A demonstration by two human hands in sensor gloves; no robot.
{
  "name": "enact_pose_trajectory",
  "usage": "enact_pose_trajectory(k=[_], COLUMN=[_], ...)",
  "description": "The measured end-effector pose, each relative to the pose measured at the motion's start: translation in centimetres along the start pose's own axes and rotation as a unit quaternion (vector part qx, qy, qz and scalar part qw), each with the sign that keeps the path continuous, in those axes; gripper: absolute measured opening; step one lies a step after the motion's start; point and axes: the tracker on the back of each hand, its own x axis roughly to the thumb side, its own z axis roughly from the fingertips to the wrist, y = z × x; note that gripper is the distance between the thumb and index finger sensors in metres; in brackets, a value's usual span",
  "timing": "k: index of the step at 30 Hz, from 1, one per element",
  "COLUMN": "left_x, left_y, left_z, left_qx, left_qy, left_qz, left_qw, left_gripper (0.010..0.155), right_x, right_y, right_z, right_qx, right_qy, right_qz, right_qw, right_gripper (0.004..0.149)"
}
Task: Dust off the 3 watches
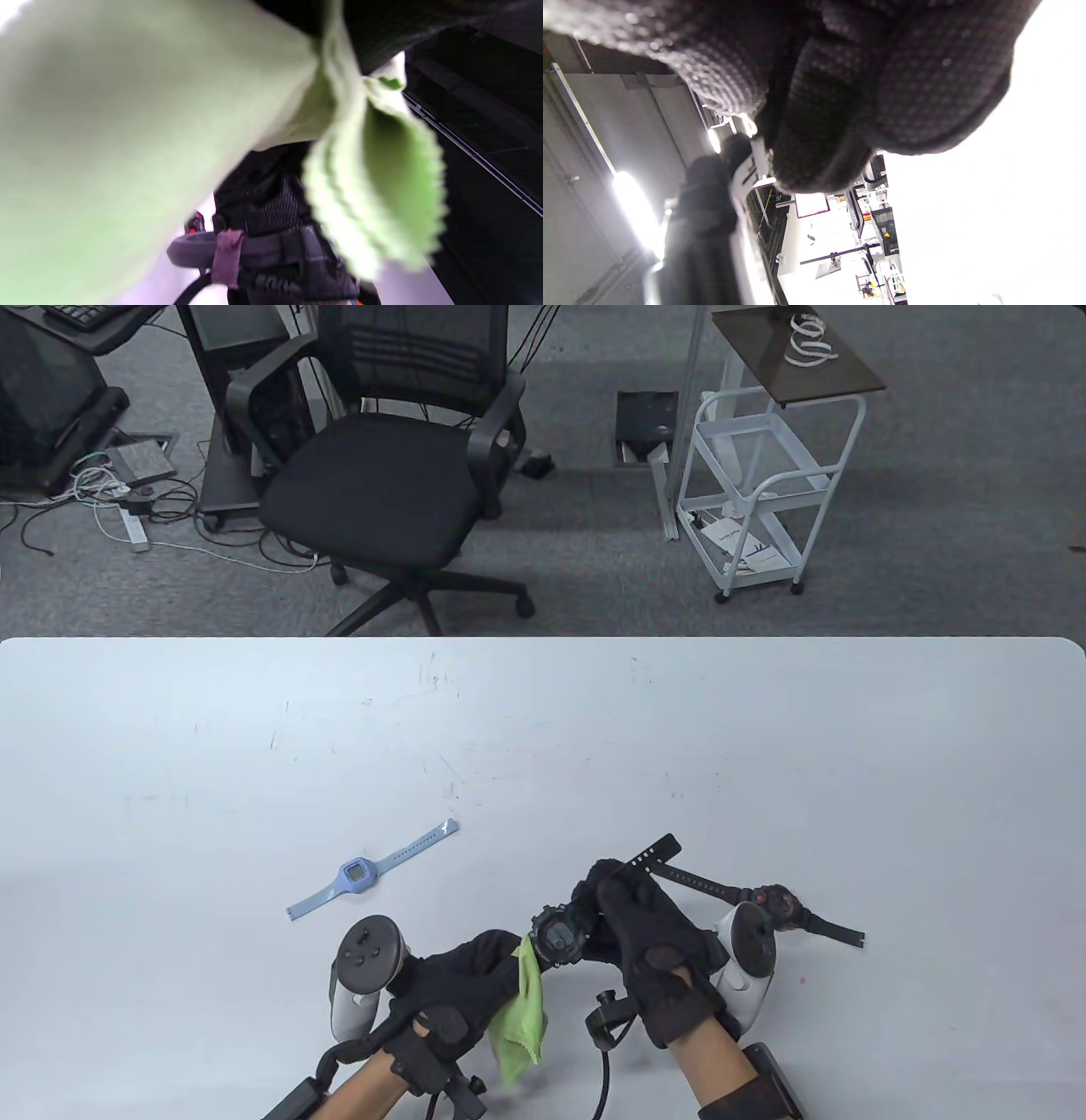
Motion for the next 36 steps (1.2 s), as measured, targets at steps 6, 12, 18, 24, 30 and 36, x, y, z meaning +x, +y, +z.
enact_pose_trajectory(k=[6,12,18,24,30,36], left_x=[0.1,0.3,0.2,0.4,0.4,0.2], left_y=[0.3,0.0,0.7,1.4,1.1,1.4], left_z=[0.0,-0.2,0.2,0.3,0.2,0.3], left_qx=[0.006,-0.037,0.011,0.035,0.006,0.031], left_qy=[-0.001,0.004,0.022,0.014,0.021,0.022], left_qz=[-0.027,-0.032,-0.079,-0.128,-0.11,-0.113], left_qw=[1.0,0.999,0.997,0.991,0.994,0.993], left_gripper=[0.047,0.049,0.046,0.044,0.047,0.045], right_x=[0.0,0.2,0.3,0.6,0.6,0.6], right_y=[0.0,-0.2,-0.2,-0.2,-0.4,-0.4], right_z=[0.0,-0.1,-0.1,0.0,0.1,0.1], right_qx=[-0.002,0.0,0.001,-0.004,-0.016,-0.016], right_qy=[-0.003,-0.011,-0.017,-0.026,-0.029,-0.027], right_qz=[-0.003,-0.004,-0.004,-0.004,-0.006,-0.02], right_qw=[1.0,1.0,1.0,1.0,0.999,0.999], right_gripper=[0.044,0.043,0.044,0.044,0.043,0.043])
